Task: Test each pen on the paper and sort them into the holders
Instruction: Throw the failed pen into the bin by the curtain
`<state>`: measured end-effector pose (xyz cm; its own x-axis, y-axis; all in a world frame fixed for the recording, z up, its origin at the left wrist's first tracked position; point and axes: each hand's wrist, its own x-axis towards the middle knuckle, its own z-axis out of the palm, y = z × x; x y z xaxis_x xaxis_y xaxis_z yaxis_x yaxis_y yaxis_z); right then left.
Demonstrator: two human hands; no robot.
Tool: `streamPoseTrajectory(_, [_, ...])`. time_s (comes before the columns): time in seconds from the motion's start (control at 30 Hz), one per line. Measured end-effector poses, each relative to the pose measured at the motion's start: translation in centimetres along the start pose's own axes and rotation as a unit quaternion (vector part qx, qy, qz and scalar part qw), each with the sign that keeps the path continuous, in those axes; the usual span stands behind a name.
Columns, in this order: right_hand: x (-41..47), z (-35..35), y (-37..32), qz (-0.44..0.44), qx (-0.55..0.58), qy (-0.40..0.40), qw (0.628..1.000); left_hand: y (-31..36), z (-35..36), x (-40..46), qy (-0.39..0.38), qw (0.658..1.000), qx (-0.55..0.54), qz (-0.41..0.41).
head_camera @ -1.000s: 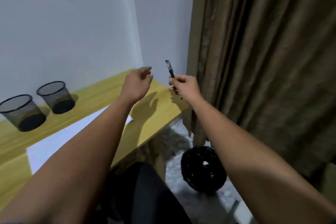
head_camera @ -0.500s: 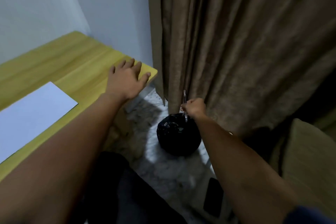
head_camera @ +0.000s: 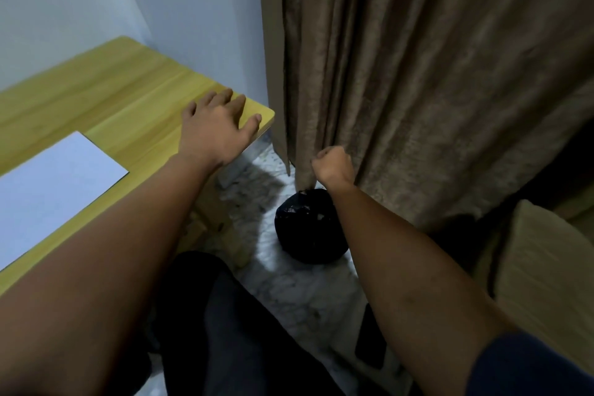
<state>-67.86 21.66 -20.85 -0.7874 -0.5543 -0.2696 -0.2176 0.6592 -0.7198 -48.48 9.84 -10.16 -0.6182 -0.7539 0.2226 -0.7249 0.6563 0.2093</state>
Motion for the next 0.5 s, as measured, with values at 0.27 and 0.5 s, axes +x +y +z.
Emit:
streamPoseTrajectory(0.27, [-4.3,-4.5,-7.9,-0.149,0.005,0.072,0.986,-0.9,-4.2,-2.1,-0.007,0.999,0.032,0.003])
streamPoseTrajectory(0.5, [-11.2,-1.8,-18.5,-0.291,-0.014,0.051,0.955,-7.7,-11.5,-7.5,0.044,0.995,0.062,-0.067])
